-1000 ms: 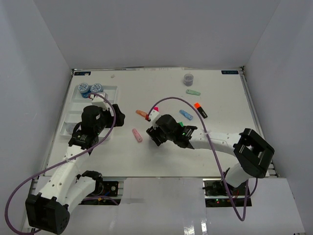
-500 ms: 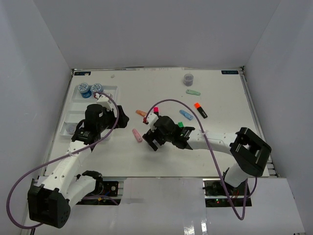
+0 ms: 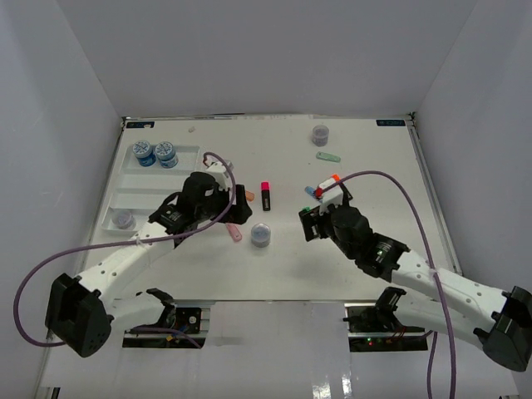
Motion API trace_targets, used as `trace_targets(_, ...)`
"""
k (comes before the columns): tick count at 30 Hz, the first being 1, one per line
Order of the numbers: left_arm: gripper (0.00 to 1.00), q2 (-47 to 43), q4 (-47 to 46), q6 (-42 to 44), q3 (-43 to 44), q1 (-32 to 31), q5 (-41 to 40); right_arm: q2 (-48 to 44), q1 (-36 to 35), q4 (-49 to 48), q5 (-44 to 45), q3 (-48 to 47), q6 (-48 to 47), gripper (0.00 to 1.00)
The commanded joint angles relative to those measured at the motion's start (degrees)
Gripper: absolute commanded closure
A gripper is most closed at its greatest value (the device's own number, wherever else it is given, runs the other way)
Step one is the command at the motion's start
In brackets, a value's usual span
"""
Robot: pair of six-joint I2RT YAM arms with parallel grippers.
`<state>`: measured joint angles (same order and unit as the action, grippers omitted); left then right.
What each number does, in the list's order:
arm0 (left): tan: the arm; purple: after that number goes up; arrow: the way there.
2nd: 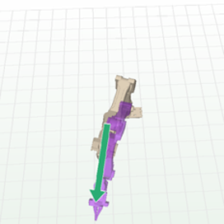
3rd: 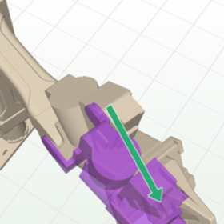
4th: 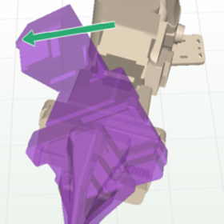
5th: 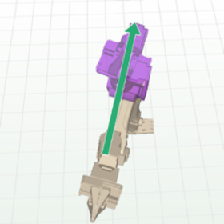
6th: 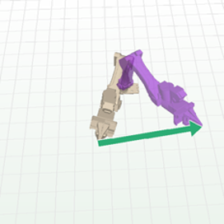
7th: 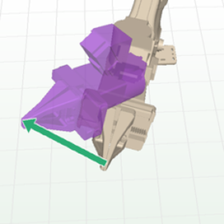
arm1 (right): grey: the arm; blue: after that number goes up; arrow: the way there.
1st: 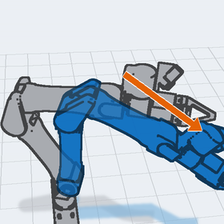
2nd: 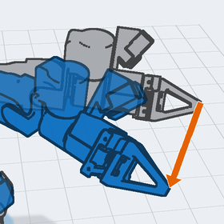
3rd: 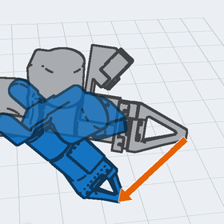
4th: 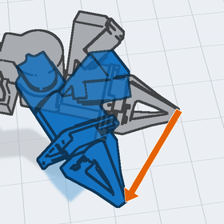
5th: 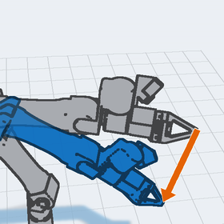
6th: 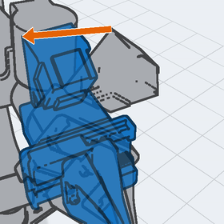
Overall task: Sort the stationery into containers
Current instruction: Place the stationery at the center of the board, then pick up the stationery from the center of the board.
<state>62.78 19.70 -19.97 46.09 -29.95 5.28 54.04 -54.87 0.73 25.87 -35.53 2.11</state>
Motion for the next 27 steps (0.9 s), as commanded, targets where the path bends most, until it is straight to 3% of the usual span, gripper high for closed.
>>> trace_targets(1, 0.02, 3.74, 1.04, -1.92, 3.92, -7.11, -6.84, -6.65, 4.32, 2.87, 7.62, 3.79, 5.36, 0.10)
trace_targets(5, 0.02, 11.21, 1.39, -3.24, 7.08, -12.84, -12.03, -14.29, 7.23, 2.78, 7.44, 8.53, 7.47, 0.10)
trace_targets(11, 0.02, 20.00, 4.20, -4.20, 11.13, -17.94, -19.59, -17.56, 8.82, 2.78, 6.74, 10.83, 7.21, 0.10)
trace_targets(22, 0.03, 28.97, 6.31, -6.66, 14.29, -21.89, -22.24, -16.51, 9.34, 2.61, 5.60, 11.53, 6.94, 0.10)
trace_targets(27, 0.12, 31.26, 6.75, -8.07, 15.00, -23.04, -22.50, -16.77, 9.43, 2.61, 5.51, 11.88, 7.03, 0.10)
